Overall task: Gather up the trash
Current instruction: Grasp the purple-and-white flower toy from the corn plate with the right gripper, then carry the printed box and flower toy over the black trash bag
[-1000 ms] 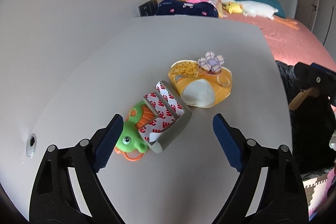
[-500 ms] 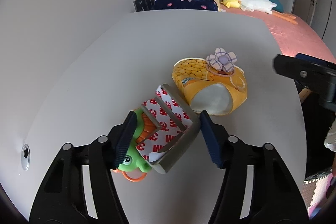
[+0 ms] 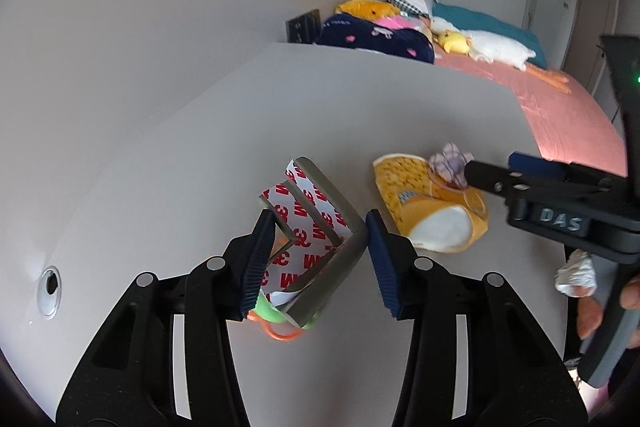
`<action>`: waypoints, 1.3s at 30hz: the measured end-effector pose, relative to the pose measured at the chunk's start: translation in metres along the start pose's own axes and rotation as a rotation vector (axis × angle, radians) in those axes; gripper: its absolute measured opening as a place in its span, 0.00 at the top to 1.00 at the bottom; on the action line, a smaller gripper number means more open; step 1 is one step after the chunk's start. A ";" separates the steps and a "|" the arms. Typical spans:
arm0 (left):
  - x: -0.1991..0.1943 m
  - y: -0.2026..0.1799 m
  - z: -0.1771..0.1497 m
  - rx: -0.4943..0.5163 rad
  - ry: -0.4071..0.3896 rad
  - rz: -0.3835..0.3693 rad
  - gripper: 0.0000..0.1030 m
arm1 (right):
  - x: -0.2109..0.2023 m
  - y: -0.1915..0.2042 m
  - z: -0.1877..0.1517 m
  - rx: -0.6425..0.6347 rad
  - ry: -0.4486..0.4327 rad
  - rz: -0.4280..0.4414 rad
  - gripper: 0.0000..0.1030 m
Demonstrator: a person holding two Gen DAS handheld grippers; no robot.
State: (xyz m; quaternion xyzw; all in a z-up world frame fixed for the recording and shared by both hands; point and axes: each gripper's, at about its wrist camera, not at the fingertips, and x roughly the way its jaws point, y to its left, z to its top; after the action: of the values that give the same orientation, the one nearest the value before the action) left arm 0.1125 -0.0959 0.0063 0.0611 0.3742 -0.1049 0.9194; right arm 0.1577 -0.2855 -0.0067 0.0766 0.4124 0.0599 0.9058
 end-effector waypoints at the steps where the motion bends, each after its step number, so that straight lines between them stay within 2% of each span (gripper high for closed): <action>1: -0.002 0.003 0.001 -0.010 -0.005 -0.003 0.55 | 0.003 0.001 0.001 -0.002 0.005 -0.001 0.36; 10: -0.010 0.012 0.003 -0.040 -0.017 -0.002 0.55 | 0.019 0.007 0.003 0.000 0.018 -0.016 0.52; 13: -0.010 0.013 0.003 -0.044 -0.017 -0.001 0.55 | 0.022 0.008 0.004 -0.011 0.022 -0.012 0.68; 15: -0.012 0.013 0.003 -0.047 -0.019 -0.002 0.55 | 0.020 0.009 0.004 -0.021 0.015 -0.004 0.84; 18: -0.014 0.014 0.004 -0.055 -0.026 -0.004 0.55 | 0.013 0.012 0.003 -0.035 -0.012 -0.008 0.90; 28: -0.030 0.014 0.009 -0.069 -0.068 -0.016 0.55 | -0.034 0.005 0.000 -0.024 -0.094 0.019 0.92; 39: -0.051 -0.013 0.012 -0.046 -0.104 -0.043 0.55 | -0.087 -0.009 -0.014 -0.003 -0.152 0.033 0.93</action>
State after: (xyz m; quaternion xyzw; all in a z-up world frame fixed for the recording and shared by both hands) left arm 0.0820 -0.1037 0.0505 0.0263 0.3296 -0.1192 0.9362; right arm 0.0908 -0.3083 0.0462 0.0864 0.3412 0.0697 0.9334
